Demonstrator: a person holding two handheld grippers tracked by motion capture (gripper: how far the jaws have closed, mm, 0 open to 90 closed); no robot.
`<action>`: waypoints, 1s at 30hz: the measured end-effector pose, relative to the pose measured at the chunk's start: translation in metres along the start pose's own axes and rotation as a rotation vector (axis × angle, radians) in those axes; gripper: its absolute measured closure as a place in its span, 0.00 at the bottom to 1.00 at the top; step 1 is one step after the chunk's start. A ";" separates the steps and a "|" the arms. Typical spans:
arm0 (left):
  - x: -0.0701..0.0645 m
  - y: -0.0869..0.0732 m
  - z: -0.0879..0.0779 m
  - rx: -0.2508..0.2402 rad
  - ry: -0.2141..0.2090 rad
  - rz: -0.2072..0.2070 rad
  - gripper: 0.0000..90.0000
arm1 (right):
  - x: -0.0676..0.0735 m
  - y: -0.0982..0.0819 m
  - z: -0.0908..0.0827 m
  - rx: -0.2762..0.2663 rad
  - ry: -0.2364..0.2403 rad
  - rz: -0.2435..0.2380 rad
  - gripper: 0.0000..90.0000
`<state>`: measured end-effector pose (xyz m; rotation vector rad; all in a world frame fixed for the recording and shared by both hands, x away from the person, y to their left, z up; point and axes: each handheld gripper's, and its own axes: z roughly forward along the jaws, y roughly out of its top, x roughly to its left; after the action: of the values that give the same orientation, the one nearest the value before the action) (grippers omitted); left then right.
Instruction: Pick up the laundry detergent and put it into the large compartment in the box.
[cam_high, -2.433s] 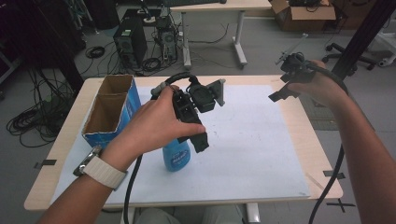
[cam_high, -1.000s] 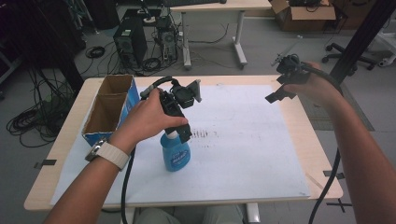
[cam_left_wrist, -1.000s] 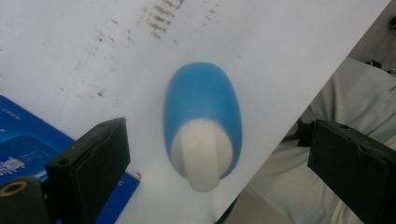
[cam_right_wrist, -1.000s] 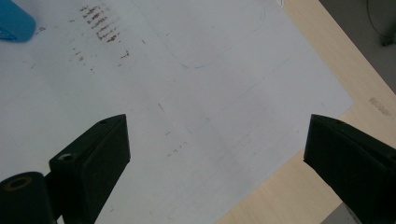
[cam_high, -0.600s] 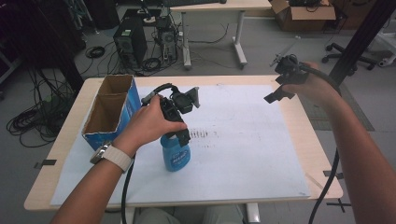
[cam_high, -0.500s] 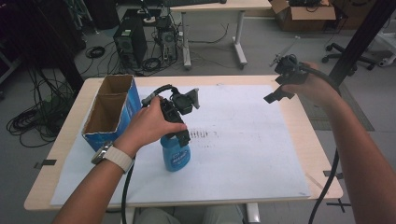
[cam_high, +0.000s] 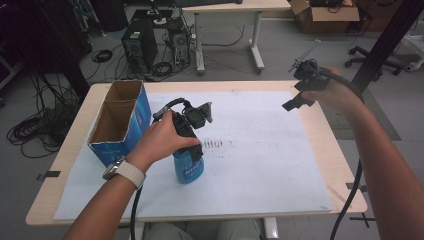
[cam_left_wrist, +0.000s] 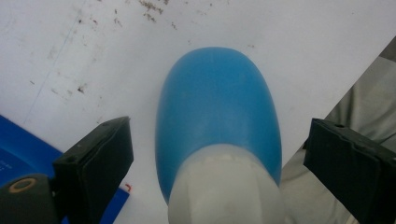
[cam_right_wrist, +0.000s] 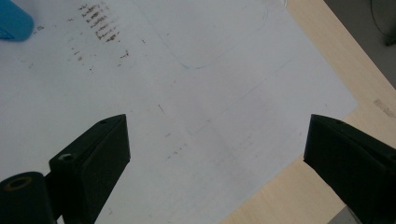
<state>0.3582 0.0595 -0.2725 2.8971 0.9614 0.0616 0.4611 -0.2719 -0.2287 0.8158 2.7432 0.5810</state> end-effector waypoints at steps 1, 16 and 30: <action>0.000 0.000 0.000 0.000 0.000 0.000 0.11 | 0.000 0.000 0.000 0.000 0.000 -0.001 0.08; 0.002 -0.002 0.006 0.006 -0.006 -0.025 0.20 | 0.003 0.002 0.004 0.010 0.004 -0.013 0.08; 0.004 -0.002 0.008 0.009 -0.017 -0.048 0.27 | 0.004 0.002 0.004 0.013 0.004 -0.015 0.08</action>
<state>0.3601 0.0630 -0.2802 2.8757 1.0301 0.0290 0.4603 -0.2673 -0.2319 0.7972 2.7567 0.5631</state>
